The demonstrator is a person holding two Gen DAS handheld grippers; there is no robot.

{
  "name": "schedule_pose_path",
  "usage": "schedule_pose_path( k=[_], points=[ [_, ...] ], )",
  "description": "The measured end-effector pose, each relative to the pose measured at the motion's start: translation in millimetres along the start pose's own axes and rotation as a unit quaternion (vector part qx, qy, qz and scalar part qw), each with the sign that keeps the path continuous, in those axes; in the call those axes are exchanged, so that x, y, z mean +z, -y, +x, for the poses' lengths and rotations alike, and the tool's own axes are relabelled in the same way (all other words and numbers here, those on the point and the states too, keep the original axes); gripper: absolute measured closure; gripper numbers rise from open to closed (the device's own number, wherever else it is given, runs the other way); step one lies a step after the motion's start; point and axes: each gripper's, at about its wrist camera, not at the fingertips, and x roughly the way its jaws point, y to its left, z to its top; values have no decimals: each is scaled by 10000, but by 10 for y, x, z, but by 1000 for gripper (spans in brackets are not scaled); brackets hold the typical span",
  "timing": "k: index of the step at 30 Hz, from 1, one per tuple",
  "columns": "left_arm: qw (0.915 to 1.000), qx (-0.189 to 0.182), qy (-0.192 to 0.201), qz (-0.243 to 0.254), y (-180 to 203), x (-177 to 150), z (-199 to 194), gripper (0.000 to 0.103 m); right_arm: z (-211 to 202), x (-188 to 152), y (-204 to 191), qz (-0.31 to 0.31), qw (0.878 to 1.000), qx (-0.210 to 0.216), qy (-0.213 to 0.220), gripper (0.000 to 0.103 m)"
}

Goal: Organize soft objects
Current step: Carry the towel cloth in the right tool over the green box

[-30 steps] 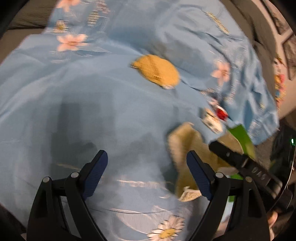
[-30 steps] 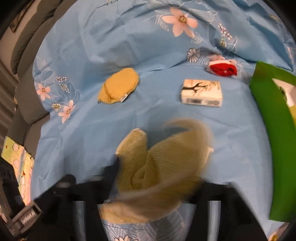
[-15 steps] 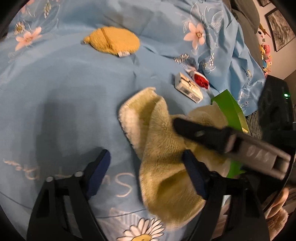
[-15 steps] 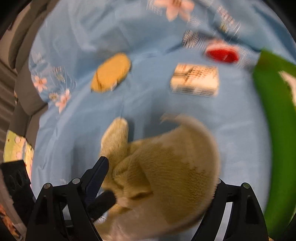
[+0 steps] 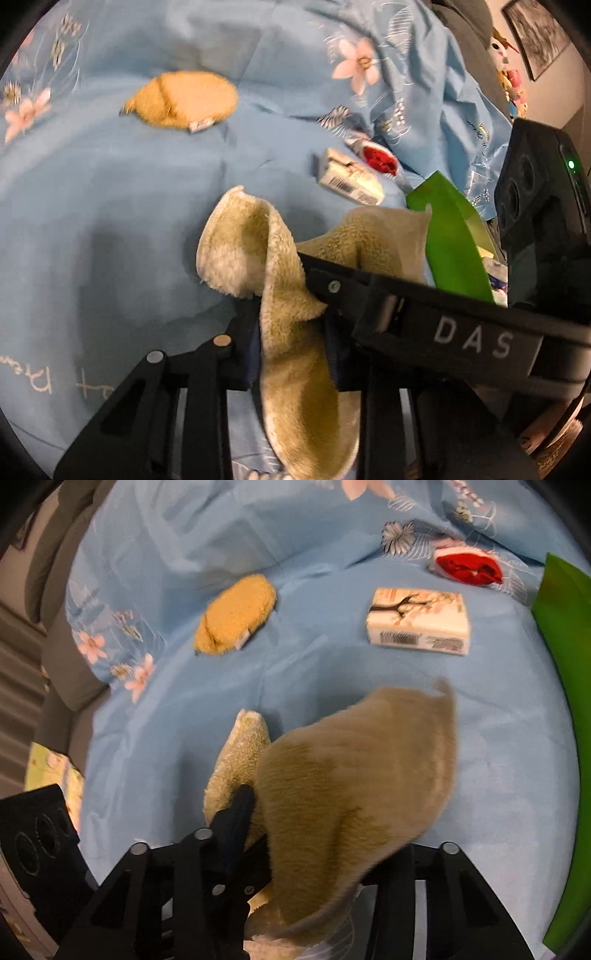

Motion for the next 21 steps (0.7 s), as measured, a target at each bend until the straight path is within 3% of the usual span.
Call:
schedule_pose_path(
  k=[4, 7, 11, 15, 21],
  points=[
    [9990, -47, 322, 313, 309, 68, -159, 76, -362, -3, 89, 160, 9984, 279, 468, 58],
    [9964, -132, 527, 654, 671, 123, -241, 76, -743, -33, 177, 247, 9947, 261, 963, 58],
    [9864, -233, 846, 1388, 1289, 145, -283, 76, -1275, -95, 450, 587, 9838, 297, 1668, 58],
    [9803, -515, 789, 1734, 1727, 176, -136, 76, -1707, -183, 793, 959, 9677, 141, 2325, 58],
    [9693, -853, 613, 2222, 2309, 185, 144, 76, -2072, -275, 1380, 1613, 9463, 108, 2801, 58]
  ],
)
